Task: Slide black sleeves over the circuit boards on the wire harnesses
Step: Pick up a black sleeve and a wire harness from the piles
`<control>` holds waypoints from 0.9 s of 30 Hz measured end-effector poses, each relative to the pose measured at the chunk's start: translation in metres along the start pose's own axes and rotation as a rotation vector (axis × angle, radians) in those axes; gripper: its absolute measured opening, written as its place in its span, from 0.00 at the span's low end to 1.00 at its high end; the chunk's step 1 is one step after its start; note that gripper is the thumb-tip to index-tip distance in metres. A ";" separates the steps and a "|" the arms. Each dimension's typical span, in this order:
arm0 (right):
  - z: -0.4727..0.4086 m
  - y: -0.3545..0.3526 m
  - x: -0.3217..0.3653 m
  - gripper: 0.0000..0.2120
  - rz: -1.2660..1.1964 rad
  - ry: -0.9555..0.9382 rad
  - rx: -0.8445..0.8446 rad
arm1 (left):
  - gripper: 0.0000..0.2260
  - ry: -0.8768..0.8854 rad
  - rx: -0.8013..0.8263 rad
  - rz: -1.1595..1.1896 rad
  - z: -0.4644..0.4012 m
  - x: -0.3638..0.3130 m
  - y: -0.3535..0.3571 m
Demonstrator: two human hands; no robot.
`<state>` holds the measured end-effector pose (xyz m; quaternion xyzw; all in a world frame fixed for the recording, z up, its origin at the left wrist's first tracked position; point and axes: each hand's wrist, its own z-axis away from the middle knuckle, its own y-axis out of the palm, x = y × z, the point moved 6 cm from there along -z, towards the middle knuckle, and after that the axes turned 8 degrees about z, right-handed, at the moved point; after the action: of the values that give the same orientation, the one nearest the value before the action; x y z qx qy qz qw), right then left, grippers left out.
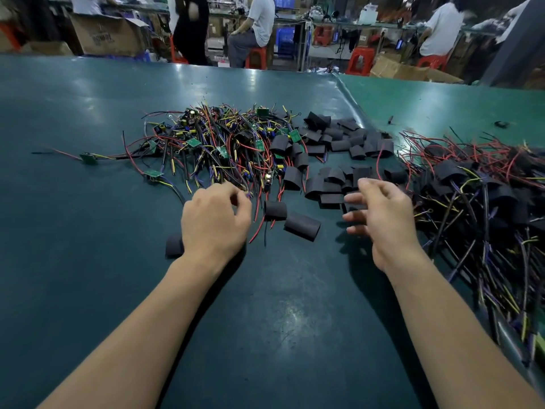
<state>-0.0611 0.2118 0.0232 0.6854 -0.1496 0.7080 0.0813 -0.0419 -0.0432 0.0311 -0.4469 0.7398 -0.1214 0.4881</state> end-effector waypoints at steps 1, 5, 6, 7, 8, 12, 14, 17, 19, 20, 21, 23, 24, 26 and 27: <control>0.001 0.002 0.000 0.04 0.024 -0.019 0.004 | 0.10 -0.014 -0.064 0.087 0.000 -0.001 -0.006; 0.005 0.008 0.007 0.03 0.216 -0.209 0.024 | 0.09 0.194 -0.201 0.421 0.006 -0.025 -0.026; 0.009 0.014 0.010 0.04 0.270 -0.285 0.063 | 0.10 0.267 -0.169 0.491 0.010 -0.032 -0.026; 0.013 0.021 0.013 0.10 0.328 -0.362 0.124 | 0.11 0.334 -0.102 0.565 0.015 -0.039 -0.023; 0.018 0.029 0.013 0.19 0.391 -0.434 0.197 | 0.11 0.391 -0.009 0.638 0.021 -0.047 -0.019; 0.025 0.047 0.008 0.25 0.627 -0.604 0.298 | 0.09 0.528 0.283 0.814 0.039 -0.064 -0.004; 0.018 0.039 0.010 0.14 0.514 -0.582 0.202 | 0.12 0.516 0.340 0.833 0.039 -0.063 -0.001; 0.010 0.014 0.017 0.11 0.195 -0.491 0.034 | 0.13 0.456 0.350 0.632 0.031 -0.054 0.007; 0.006 0.000 0.020 0.11 0.064 -0.440 -0.039 | 0.15 0.443 0.360 0.229 0.025 -0.043 0.022; 0.004 -0.004 0.020 0.12 -0.005 -0.396 -0.056 | 0.19 0.413 0.415 0.065 0.023 -0.036 0.031; 0.001 -0.007 0.018 0.14 -0.086 -0.343 -0.064 | 0.22 0.362 0.474 -0.028 0.023 -0.028 0.038; -0.002 -0.010 0.013 0.18 -0.209 -0.230 -0.071 | 0.20 0.335 0.488 -0.048 0.022 -0.023 0.042; -0.003 -0.011 0.012 0.19 -0.243 -0.186 -0.072 | 0.17 0.355 0.457 -0.035 0.022 -0.025 0.039; -0.004 -0.012 0.010 0.19 -0.267 -0.126 -0.049 | 0.13 0.363 0.389 -0.022 0.020 -0.027 0.032; -0.004 -0.011 0.009 0.19 -0.261 -0.106 -0.025 | 0.13 0.347 0.370 -0.017 0.018 -0.026 0.029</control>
<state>-0.0616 0.2226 0.0335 0.7345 -0.0722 0.6522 0.1730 -0.0394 -0.0017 0.0207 -0.3287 0.7739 -0.3335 0.4263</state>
